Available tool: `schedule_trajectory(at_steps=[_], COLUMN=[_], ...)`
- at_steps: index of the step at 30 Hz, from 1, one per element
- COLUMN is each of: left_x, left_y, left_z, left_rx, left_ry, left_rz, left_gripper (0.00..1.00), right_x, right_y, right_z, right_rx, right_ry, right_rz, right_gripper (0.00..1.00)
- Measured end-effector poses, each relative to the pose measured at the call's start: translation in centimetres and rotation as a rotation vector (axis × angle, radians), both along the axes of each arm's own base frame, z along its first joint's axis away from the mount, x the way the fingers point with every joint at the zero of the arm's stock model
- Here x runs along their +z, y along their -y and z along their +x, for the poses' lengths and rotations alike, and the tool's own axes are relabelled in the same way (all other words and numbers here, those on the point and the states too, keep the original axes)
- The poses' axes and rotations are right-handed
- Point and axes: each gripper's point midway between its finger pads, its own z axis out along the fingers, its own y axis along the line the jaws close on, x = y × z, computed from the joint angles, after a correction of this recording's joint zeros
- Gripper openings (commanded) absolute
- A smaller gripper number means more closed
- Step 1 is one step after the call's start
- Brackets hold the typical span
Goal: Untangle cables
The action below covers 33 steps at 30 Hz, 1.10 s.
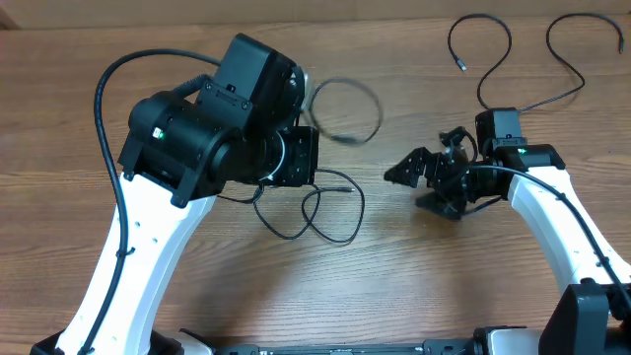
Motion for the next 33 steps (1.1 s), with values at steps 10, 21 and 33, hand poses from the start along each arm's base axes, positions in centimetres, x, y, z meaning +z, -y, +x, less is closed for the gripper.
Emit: schedule_trajectory(at_steps=[10, 21, 33], left_x=[0.6, 2.5, 1.1], left_y=[-0.6, 0.6, 0.8], left_z=[2.6, 5.8, 5.9], left_rx=[0.292, 0.641, 0.904], left_ry=[0.005, -0.052, -0.235], left_rz=[-0.043, -0.265, -0.338], left_gripper=[0.05, 0.05, 0.04], right_x=[4.3, 6.4, 8.5], right_y=[-3.7, -6.9, -7.9], right_z=[-0.8, -1.6, -0.6], right_rx=[0.1, 0.229, 0.246], right_ry=[0.029, 0.104, 0.152], right_rz=[0.297, 0.414, 0.504], right_gripper=[1.0, 1.0, 1.0])
